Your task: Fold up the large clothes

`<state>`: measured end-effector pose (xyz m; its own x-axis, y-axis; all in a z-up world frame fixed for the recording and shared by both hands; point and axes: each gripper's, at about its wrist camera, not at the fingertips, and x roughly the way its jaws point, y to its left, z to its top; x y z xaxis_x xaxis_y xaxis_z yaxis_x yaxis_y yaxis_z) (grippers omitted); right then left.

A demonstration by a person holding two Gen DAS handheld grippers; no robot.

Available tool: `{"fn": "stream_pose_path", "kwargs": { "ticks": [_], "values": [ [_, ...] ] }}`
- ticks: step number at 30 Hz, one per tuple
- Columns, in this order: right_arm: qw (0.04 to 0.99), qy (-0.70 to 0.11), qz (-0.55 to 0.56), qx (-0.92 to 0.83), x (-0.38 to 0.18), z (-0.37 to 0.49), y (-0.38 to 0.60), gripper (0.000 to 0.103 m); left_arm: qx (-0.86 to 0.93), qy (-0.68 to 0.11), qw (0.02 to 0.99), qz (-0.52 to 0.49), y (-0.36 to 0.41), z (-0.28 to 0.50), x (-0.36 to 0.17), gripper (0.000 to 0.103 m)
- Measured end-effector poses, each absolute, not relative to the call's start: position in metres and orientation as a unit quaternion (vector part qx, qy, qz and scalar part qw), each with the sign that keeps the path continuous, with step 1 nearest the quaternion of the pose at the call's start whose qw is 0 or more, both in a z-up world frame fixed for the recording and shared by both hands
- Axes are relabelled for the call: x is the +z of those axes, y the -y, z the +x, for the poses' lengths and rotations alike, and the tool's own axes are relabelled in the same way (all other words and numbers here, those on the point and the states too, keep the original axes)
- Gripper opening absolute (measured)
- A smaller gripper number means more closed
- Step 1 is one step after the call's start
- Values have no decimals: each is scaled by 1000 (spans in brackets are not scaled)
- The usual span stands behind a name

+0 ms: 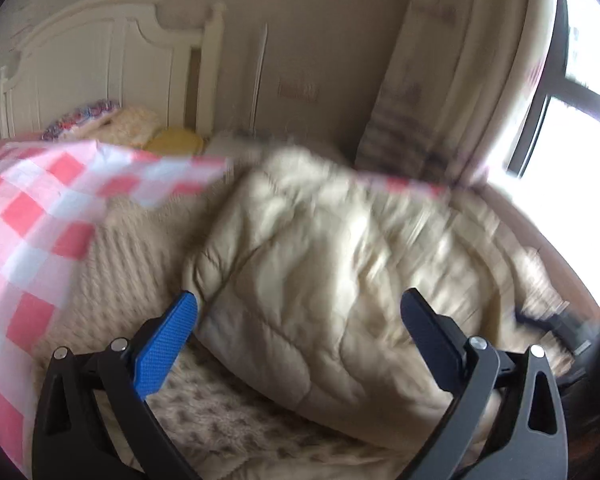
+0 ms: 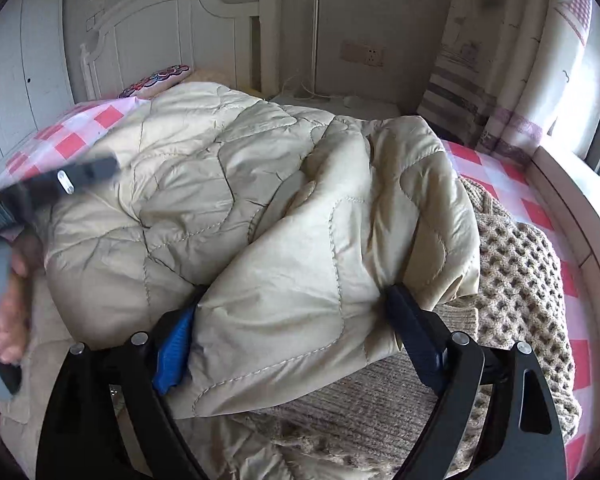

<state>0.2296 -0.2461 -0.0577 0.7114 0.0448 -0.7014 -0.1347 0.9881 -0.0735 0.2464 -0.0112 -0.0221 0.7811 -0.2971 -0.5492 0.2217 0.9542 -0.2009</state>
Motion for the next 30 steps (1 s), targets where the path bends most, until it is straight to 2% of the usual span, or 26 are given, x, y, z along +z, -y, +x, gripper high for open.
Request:
{"fn": "stream_pose_path", "kwargs": {
  "ticks": [3, 5, 9, 11, 14, 16, 20, 24, 25, 26, 28, 30],
  "values": [
    [925, -373, -62, 47, -56, 229, 246, 86, -143, -282, 945, -83, 9, 251, 4, 101],
    [925, -374, -55, 50, -57, 228, 247, 86, -123, -301, 944, -59, 19, 268, 6, 101],
    [924, -374, -51, 52, -59, 223, 248, 86, -87, -403, 910, 33, 44, 312, -39, 101],
    [924, -375, -40, 60, -61, 222, 253, 86, -86, -414, 905, 37, 43, 315, -54, 101],
    [926, -372, -3, 64, -49, 207, 265, 86, -87, -405, 910, 8, 31, 293, -39, 101],
    [930, -362, 12, 66, -37, 185, 269, 86, -93, -368, 925, -16, 14, 253, -17, 101],
    [934, -346, -3, 92, -28, 131, 269, 86, -106, -325, 939, 33, 0, 177, -6, 101],
    [900, -423, -70, 74, -76, 112, 258, 87, -89, -371, 916, 123, -1, 136, -52, 101],
    [906, -413, -67, 70, -84, 106, 260, 87, -84, -389, 908, 128, -3, 138, -63, 101],
    [913, -398, -58, 67, -82, 98, 261, 87, -78, -410, 900, 130, -6, 139, -77, 101],
    [909, -409, -56, 63, -77, 90, 262, 86, -85, -406, 907, 80, -22, 131, -74, 101],
    [913, -400, -58, 59, -63, 74, 260, 86, -78, -411, 904, 81, -28, 123, -66, 101]
  ]
}}
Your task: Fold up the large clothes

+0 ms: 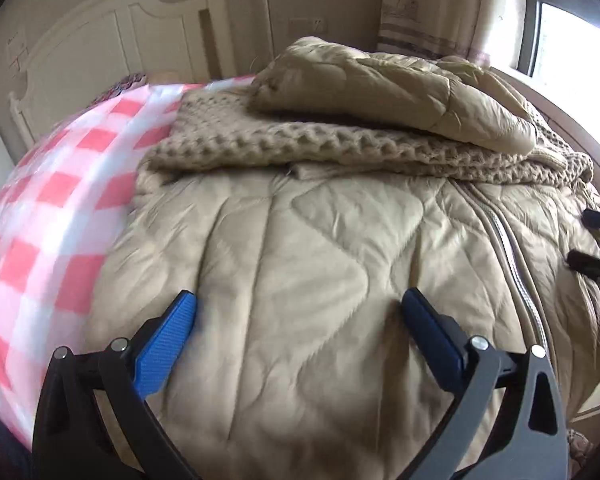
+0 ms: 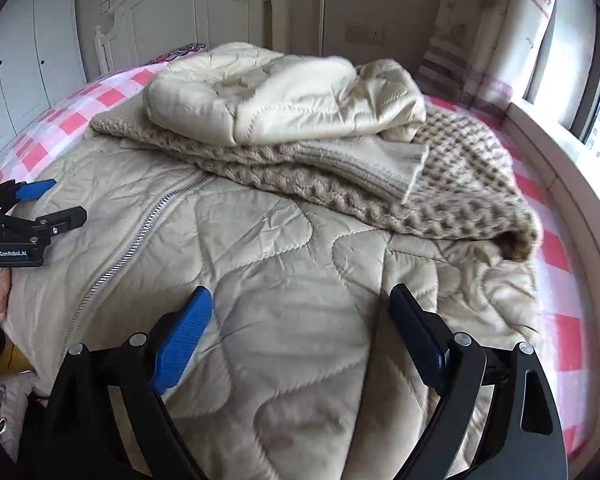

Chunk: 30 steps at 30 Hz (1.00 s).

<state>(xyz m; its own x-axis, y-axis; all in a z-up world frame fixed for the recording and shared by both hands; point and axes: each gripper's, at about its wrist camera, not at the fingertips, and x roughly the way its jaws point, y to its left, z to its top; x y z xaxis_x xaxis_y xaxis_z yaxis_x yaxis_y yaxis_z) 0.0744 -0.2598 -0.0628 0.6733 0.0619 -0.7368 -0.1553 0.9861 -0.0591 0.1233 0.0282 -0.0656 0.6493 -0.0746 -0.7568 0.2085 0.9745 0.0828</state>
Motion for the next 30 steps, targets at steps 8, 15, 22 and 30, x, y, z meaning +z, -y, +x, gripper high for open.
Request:
{"fn": "stream_pose_path", "kwargs": {
  "ticks": [8, 15, 22, 30],
  "values": [
    [910, -386, -99, 113, -86, 34, 221, 87, -72, -380, 918, 89, -44, 90, -82, 101],
    [911, -388, -112, 87, -70, 11, 231, 87, -44, -368, 922, 107, -62, 66, -69, 101],
    [910, -397, -73, 91, -77, -9, 273, 86, -64, -360, 928, 65, -99, 36, -84, 101],
    [908, -415, -40, 31, -86, -4, 312, 91, -45, -355, 930, 79, -102, 21, -87, 101]
  ]
}}
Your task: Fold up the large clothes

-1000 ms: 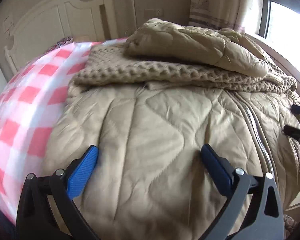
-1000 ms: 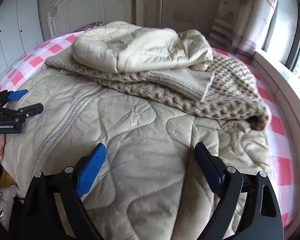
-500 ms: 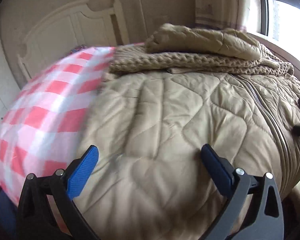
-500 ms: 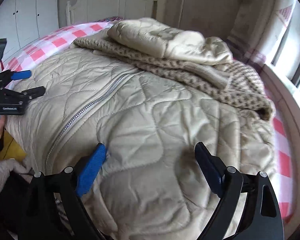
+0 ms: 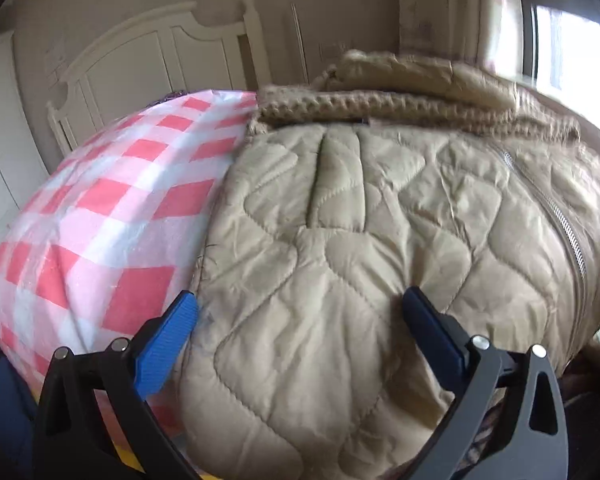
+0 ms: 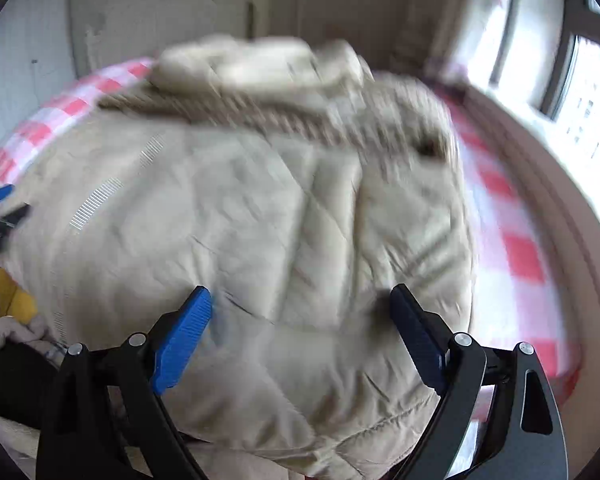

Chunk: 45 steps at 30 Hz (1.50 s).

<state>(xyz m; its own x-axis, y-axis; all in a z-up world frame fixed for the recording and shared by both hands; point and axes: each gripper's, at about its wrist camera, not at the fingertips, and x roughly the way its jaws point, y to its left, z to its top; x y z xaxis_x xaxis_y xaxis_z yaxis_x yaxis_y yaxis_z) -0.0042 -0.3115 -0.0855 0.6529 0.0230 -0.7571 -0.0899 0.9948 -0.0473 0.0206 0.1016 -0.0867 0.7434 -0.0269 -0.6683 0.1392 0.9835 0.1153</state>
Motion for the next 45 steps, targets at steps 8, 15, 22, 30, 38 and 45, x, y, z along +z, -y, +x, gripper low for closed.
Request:
{"fn": "stream_pose_path", "kwargs": {
  "ticks": [8, 15, 22, 30, 38, 45],
  "values": [
    [911, -409, -23, 44, -83, -15, 329, 91, -47, -363, 927, 78, -103, 23, -87, 101],
    [922, -382, -31, 43, -88, -64, 340, 91, -32, -383, 922, 48, -125, 2, -87, 101],
    [910, -410, 46, 48, -129, -94, 374, 91, -84, -385, 919, -25, -160, -32, -110, 101],
    [914, -381, 108, 82, -142, -78, 395, 91, -134, -377, 916, -4, -147, -15, -121, 101],
    [913, -380, 99, 109, -151, -80, 391, 58, -187, -383, 903, -49, -148, 3, -130, 99],
    [912, -371, 133, 112, -153, -77, 397, 47, -228, -403, 879, -118, -155, 19, -143, 88]
  ]
}}
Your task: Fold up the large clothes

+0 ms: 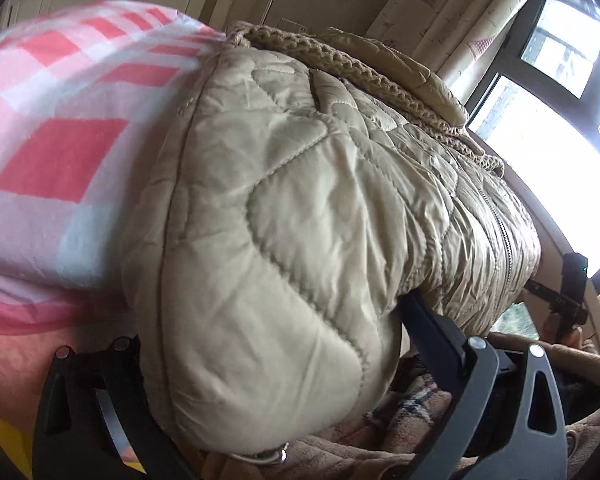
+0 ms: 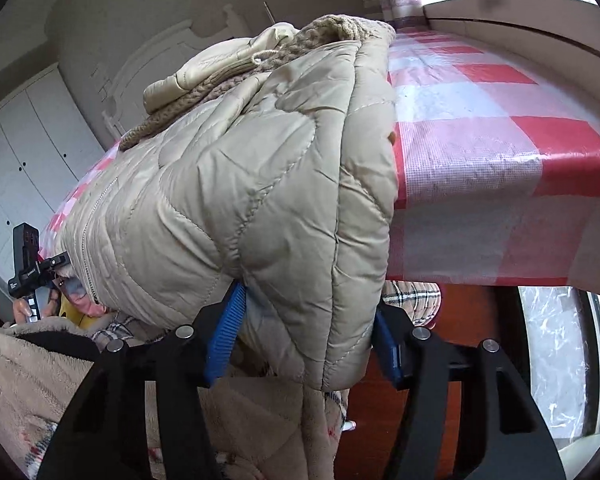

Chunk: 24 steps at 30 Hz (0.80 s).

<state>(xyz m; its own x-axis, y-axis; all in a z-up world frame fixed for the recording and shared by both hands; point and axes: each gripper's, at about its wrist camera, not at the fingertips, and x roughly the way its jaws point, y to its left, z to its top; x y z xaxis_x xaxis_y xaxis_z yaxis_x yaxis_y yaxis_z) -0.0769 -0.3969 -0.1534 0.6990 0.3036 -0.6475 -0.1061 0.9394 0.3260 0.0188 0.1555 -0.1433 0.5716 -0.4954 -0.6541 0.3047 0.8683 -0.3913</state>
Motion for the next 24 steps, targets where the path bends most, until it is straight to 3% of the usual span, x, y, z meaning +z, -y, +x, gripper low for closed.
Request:
{"fn": "stream_pose_path", "kwargs": {
  "ticks": [1, 2, 3, 4, 10, 18, 24],
  "values": [
    [914, -367, 124, 117, -152, -79, 394, 36, -253, -406, 870, -123, -153, 17, -143, 51],
    [919, -358, 113, 120, -149, -82, 391, 24, -268, -404, 866, -124, -150, 12, -143, 31],
    [923, -346, 107, 126, -145, -87, 388, 19, -274, -394, 870, -118, -147, 5, -137, 18],
    [925, -339, 105, 132, -142, -92, 387, 18, -269, -379, 880, -100, -143, -3, -131, 12],
    [933, -297, 97, 179, -106, -121, 379, 16, -274, -307, 906, -96, -150, -46, -86, 8],
    [936, -160, 156, 272, -17, -179, 388, 16, -313, -198, 915, -161, -187, -111, -9, 8],
    [935, -79, 179, 295, 47, -161, 392, 16, -362, -118, 896, -230, -212, -92, 46, 8]
  ]
}}
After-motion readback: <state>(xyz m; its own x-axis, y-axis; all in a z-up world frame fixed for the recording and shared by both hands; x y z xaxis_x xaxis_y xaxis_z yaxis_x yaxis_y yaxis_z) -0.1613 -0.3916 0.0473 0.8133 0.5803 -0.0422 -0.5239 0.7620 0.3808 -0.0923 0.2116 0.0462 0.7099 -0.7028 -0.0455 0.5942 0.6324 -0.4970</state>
